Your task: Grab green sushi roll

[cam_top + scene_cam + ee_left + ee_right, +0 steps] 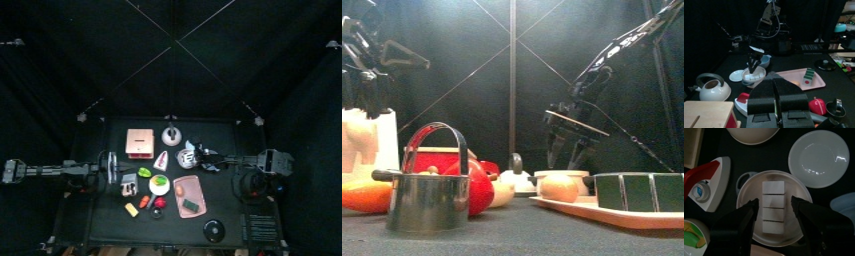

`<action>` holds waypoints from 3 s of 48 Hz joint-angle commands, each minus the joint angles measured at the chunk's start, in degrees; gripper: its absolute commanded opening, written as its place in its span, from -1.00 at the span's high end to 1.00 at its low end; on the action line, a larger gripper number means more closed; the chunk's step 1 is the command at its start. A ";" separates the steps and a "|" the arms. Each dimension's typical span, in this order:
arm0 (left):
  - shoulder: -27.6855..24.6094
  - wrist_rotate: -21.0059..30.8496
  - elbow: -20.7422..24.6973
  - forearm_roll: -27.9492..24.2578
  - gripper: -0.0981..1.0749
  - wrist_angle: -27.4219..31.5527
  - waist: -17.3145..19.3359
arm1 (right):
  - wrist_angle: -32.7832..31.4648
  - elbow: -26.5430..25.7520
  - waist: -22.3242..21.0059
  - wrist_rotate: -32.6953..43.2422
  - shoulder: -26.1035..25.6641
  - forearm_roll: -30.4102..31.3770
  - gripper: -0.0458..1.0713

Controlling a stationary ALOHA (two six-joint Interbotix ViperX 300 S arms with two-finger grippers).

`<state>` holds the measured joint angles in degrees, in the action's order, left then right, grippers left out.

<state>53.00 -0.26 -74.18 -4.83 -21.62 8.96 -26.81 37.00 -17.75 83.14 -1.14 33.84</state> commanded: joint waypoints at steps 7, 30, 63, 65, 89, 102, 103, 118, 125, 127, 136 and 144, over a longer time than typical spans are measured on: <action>-0.26 -0.09 0.62 0.00 0.86 -0.09 0.18 | 0.35 -2.55 3.43 -0.09 -2.20 0.70 -0.65; -0.26 -0.09 0.35 0.09 0.86 -0.18 0.18 | -1.67 -4.57 18.98 -2.02 -4.57 4.31 -0.64; -0.26 -0.09 0.35 0.09 0.86 -0.18 0.53 | -21.09 -5.27 23.47 -2.29 -7.91 -10.46 -0.64; -0.35 -0.09 0.35 0.09 0.86 -0.18 0.53 | -21.09 -5.36 23.99 -2.37 -7.91 -10.90 -0.64; -0.35 0.00 0.26 0.09 0.86 -0.09 0.70 | -19.86 -7.73 30.59 -33.66 -2.46 -30.94 -0.66; -0.35 0.00 0.00 0.09 0.86 -0.18 0.79 | -13.97 -9.14 33.31 -34.89 0.53 -29.62 -0.66; -0.35 0.00 0.00 0.09 0.86 -0.18 0.79 | -13.97 -9.14 33.49 -34.89 0.79 -29.62 -0.66; -0.35 0.09 -0.09 0.09 0.86 -0.18 0.88 | -13.97 -10.46 35.16 -34.72 4.48 -29.79 -0.66; -0.35 0.00 -0.09 0.09 0.86 -0.18 0.88 | -14.50 -11.16 35.24 -34.89 5.89 -29.36 -0.66; -0.35 0.00 -0.09 0.09 0.86 -0.18 0.97 | -14.85 -11.16 35.16 -34.89 6.33 -29.36 -0.66; -0.35 0.00 -0.18 0.09 0.86 -0.18 1.05 | -16.87 -11.16 35.16 -35.16 7.82 -29.18 -0.65; -0.26 0.00 -0.26 0.09 0.86 -0.18 1.23 | -17.40 -11.78 35.24 -34.98 7.29 -28.04 -0.65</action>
<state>53.00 -0.26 -75.06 -4.83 -21.53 9.93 -44.21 26.02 17.40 48.08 7.03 5.54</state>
